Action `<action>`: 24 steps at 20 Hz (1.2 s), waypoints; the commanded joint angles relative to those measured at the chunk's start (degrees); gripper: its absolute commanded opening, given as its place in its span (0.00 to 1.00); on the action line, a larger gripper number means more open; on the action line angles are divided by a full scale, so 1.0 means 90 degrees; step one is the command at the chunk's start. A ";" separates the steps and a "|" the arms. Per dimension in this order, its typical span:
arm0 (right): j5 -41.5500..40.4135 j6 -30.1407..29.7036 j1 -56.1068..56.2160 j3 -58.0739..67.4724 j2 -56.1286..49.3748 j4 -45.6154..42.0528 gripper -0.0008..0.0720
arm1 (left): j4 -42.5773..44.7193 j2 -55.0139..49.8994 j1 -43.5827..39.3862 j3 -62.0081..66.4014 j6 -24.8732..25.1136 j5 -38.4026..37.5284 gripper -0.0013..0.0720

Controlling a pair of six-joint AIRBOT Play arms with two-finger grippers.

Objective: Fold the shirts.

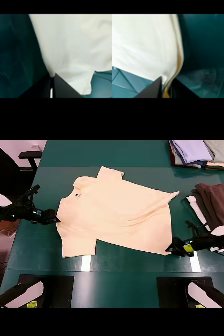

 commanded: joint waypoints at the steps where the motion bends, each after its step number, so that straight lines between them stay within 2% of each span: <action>1: -0.0338 -0.0027 0.0527 0.0138 0.0036 0.0131 0.03 | -0.0002 0.0240 0.0005 0.0039 -0.0002 -0.0027 0.05; 4: -0.0260 -0.0046 0.0644 0.1236 0.0707 0.0049 0.03 | 0.0007 0.1052 0.0005 0.0563 -0.0097 -0.0051 0.05; 7: -0.0248 -0.0044 0.0644 0.3279 0.1426 -0.0029 0.03 | -0.0007 0.1681 0.0005 0.1902 -0.0274 -0.0114 0.05; 9: -0.0202 -0.0041 0.0641 0.4903 0.1603 -0.0374 0.03 | -0.0049 0.1848 0.0005 0.3130 -0.0600 -0.0158 0.05; 12: -0.0027 -0.0039 0.0644 0.7172 0.1603 -0.0928 0.03 | -0.0372 0.1865 0.0005 0.5229 -0.0772 -0.0253 0.05; 15: 0.0248 0.0100 0.0644 0.8862 0.1600 -0.1455 0.03 | -0.0464 0.1865 0.0005 0.7118 -0.1105 -0.0151 0.05; 19: 0.0855 0.0376 0.0641 1.0105 0.1579 -0.2147 0.03 | -0.0464 0.1865 0.0005 0.8633 -0.1273 0.0095 0.05; 24: 0.1982 0.0515 0.0644 1.0756 0.0814 -0.2458 0.03 | -0.0483 0.1790 0.0005 0.8310 -0.1370 0.0019 0.05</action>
